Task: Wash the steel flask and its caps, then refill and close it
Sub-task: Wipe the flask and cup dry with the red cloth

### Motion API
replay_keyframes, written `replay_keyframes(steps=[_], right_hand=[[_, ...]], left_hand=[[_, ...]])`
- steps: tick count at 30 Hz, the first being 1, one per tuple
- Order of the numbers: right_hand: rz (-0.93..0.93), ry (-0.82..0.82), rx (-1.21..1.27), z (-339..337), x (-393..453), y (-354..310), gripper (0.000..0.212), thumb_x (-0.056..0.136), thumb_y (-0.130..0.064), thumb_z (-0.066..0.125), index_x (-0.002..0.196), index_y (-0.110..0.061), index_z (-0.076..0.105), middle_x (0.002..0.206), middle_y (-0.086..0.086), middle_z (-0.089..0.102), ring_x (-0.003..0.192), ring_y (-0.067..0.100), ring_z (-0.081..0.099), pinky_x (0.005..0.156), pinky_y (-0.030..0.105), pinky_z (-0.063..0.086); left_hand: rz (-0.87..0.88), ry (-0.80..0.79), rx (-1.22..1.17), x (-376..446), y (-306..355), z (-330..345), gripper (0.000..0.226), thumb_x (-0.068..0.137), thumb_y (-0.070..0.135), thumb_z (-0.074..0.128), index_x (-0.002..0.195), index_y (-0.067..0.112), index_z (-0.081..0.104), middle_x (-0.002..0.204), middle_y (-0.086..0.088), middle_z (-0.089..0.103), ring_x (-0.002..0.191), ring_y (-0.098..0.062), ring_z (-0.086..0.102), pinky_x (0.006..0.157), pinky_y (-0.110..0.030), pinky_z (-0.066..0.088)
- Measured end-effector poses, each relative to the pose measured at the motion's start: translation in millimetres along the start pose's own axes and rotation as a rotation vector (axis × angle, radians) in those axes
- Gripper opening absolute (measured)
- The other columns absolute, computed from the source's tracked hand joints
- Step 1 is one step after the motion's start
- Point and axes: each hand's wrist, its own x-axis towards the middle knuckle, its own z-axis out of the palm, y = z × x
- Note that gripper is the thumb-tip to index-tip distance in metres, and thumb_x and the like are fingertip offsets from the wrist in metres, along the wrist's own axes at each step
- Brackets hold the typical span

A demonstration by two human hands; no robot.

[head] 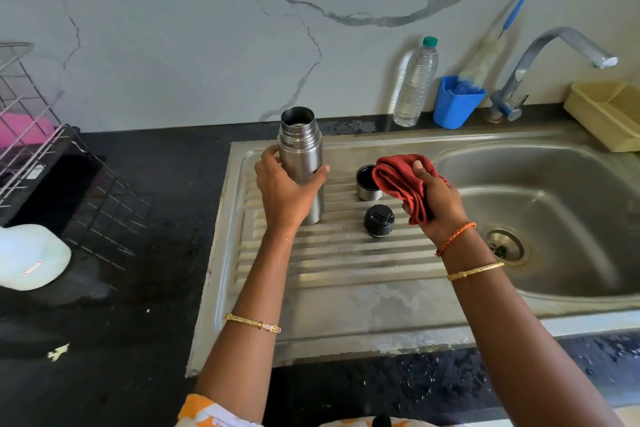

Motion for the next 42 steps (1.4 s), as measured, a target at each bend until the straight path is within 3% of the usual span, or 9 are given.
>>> replay_keyframes(steps=[3, 7, 10, 13, 18, 24, 26, 33, 42], right_hand=[[-0.003, 0.004, -0.001, -1, -1, -1, 0.046, 0.088, -0.028, 0.065, 0.125, -0.005, 0.052, 0.080, 0.010, 0.066, 0.044, 0.013, 0.061, 0.039, 0.019, 0.046], [-0.021, 0.033, 0.032, -4, -4, -3, 0.047, 0.087, -0.028, 0.068, 0.125, -0.003, 0.054, 0.084, 0.011, 0.066, 0.047, 0.014, 0.063, 0.041, 0.019, 0.046], [-0.036, 0.089, 0.064, -8, -6, -9, 0.047, 0.083, -0.026, 0.072, 0.122, -0.006, 0.055, 0.095, 0.012, 0.069, 0.062, 0.017, 0.069, 0.051, 0.024, 0.053], [-0.055, 0.183, 0.066, -20, -7, -17, 0.037, 0.082, -0.021, 0.073, 0.113, -0.008, 0.057, 0.100, 0.013, 0.069, 0.076, 0.022, 0.069, 0.057, 0.029, 0.057], [-0.027, 0.274, 0.076, -55, -2, -19, 0.019, 0.083, -0.013, 0.069, 0.096, -0.008, 0.057, 0.094, 0.015, 0.066, 0.069, 0.023, 0.066, 0.045, 0.028, 0.052], [0.043, 0.289, 0.061, -79, 16, -18, 0.022, 0.083, -0.013, 0.069, 0.100, -0.008, 0.057, 0.099, 0.015, 0.065, 0.073, 0.025, 0.065, 0.044, 0.027, 0.052], [0.071, 0.255, 0.059, -83, 22, -22, 0.021, 0.083, -0.014, 0.069, 0.100, -0.008, 0.057, 0.098, 0.014, 0.066, 0.074, 0.024, 0.066, 0.044, 0.027, 0.052], [0.098, 0.239, 0.101, -116, 39, -45, 0.046, 0.084, -0.014, 0.068, 0.125, -0.003, 0.051, 0.105, 0.017, 0.064, 0.065, 0.023, 0.066, 0.043, 0.026, 0.051], [0.086, 0.265, 0.114, -196, 49, -78, 0.044, 0.078, -0.019, 0.073, 0.118, -0.008, 0.059, 0.092, 0.011, 0.068, 0.063, 0.023, 0.067, 0.051, 0.033, 0.052]], left_hand=[[-0.035, 0.224, -0.004, -23, 15, 0, 0.098, 0.068, 0.039, 0.085, 0.143, 0.012, 0.028, 0.139, -0.009, 0.033, 0.125, -0.022, 0.042, 0.102, -0.048, 0.040], [0.080, 0.417, -0.300, -75, 43, 18, 0.056, 0.083, 0.022, 0.068, 0.129, 0.010, 0.040, 0.118, -0.005, 0.049, 0.090, -0.014, 0.055, 0.084, -0.044, 0.050], [0.172, 0.107, -0.293, -83, 39, 42, 0.016, 0.085, 0.014, 0.060, 0.101, 0.015, 0.056, 0.088, 0.006, 0.061, 0.073, -0.004, 0.056, 0.065, -0.020, 0.047], [0.132, -0.195, 0.014, -61, 22, 67, 0.013, 0.088, 0.009, 0.060, 0.100, 0.009, 0.063, 0.095, -0.002, 0.066, 0.084, -0.013, 0.060, 0.070, -0.015, 0.042], [0.353, -0.509, 0.640, -5, 18, 95, 0.026, 0.091, 0.009, 0.060, 0.117, 0.011, 0.066, 0.116, -0.009, 0.065, 0.114, -0.028, 0.052, 0.095, -0.040, 0.040], [0.496, -0.776, 1.133, 18, 39, 117, 0.019, 0.095, 0.032, 0.058, 0.096, 0.015, 0.067, 0.096, -0.004, 0.060, 0.115, -0.025, 0.043, 0.097, -0.043, 0.025], [0.353, -0.810, 0.975, 27, 46, 119, 0.023, 0.098, 0.032, 0.053, 0.099, 0.017, 0.070, 0.093, -0.003, 0.063, 0.108, -0.023, 0.049, 0.097, -0.042, 0.026], [-0.749, -0.743, -0.451, 38, 103, 139, 0.021, 0.102, 0.028, 0.043, 0.089, 0.021, 0.057, 0.083, 0.003, 0.065, 0.086, -0.013, 0.056, 0.084, -0.031, 0.036], [-0.952, -0.784, -0.566, -4, 143, 222, 0.029, 0.099, 0.015, 0.038, 0.074, 0.017, 0.054, 0.067, 0.003, 0.056, 0.072, -0.011, 0.047, 0.087, -0.033, 0.030]])
